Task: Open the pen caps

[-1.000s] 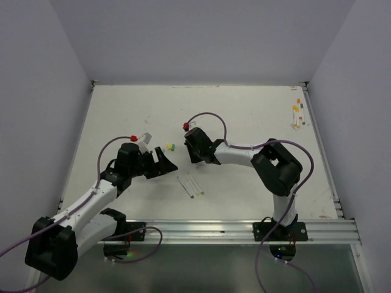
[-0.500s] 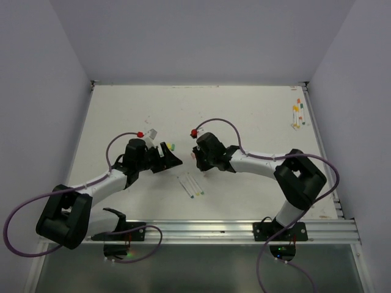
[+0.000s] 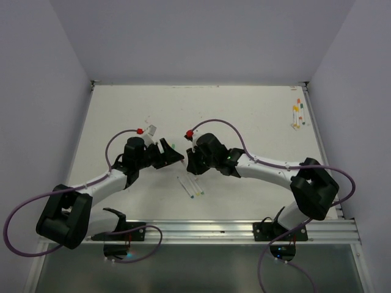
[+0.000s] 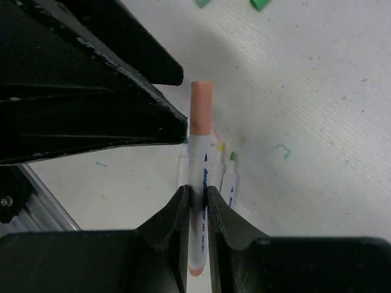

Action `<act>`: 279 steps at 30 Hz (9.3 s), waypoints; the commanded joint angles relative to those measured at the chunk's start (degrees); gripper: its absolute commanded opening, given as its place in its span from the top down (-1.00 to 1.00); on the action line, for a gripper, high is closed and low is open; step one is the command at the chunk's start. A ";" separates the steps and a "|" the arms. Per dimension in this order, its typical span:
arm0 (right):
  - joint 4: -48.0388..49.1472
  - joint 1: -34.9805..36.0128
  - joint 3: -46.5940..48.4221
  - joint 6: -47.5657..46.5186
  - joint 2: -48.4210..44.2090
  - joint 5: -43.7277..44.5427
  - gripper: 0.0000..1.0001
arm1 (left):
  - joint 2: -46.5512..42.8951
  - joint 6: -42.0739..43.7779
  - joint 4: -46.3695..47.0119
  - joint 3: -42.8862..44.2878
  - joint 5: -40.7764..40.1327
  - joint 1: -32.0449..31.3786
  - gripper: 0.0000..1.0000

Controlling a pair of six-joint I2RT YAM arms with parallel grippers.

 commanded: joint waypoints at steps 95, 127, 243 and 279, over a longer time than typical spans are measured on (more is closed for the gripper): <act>-0.66 13.79 -14.89 5.11 -13.79 16.14 1.00 | -3.94 -5.30 -12.09 13.65 -16.80 3.85 1.00; 5.14 2.72 -9.89 3.35 0.70 11.65 0.82 | 19.33 12.37 -26.85 31.83 -25.76 -4.14 1.00; -12.18 -61.35 45.13 -10.89 38.85 22.99 -0.65 | 3.09 8.85 14.28 6.71 -41.77 -20.49 -0.01; -21.23 -62.67 47.33 -10.10 41.58 16.74 0.17 | -2.45 9.03 13.84 4.34 -42.21 -20.40 -0.11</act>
